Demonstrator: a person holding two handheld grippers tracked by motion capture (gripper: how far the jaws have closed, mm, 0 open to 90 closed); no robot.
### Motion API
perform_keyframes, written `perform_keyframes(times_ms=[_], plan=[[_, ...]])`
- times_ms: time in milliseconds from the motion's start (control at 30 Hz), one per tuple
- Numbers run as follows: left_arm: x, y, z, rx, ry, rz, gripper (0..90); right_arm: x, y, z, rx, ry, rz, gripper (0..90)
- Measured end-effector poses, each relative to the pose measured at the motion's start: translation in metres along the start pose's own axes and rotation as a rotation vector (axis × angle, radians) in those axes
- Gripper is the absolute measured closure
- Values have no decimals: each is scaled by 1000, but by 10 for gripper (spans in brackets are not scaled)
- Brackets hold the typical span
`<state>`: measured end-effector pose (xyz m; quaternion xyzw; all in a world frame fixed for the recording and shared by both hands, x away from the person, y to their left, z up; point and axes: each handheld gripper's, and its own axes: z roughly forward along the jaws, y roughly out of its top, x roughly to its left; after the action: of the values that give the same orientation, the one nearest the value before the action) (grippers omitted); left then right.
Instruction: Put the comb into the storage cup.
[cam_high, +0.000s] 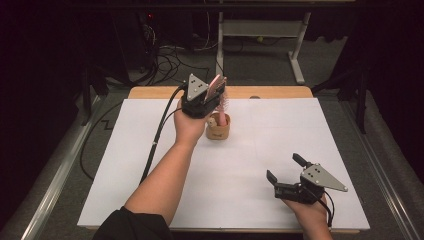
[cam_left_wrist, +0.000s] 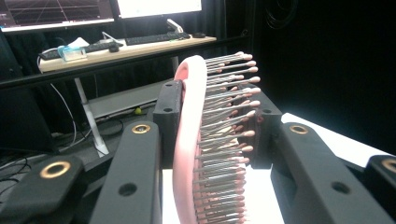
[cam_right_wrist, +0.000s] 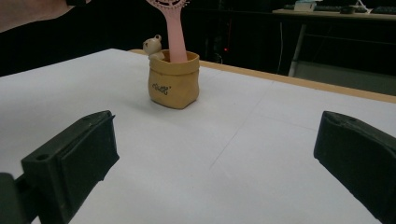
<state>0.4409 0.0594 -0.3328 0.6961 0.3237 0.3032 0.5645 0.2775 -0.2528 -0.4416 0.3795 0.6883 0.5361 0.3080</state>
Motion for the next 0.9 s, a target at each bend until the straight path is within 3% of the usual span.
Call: perform_keyframes(times_ms=[900], plan=[[1,-14,11,30,4,-26,648,1,0,0,-4,1,-7,1]])
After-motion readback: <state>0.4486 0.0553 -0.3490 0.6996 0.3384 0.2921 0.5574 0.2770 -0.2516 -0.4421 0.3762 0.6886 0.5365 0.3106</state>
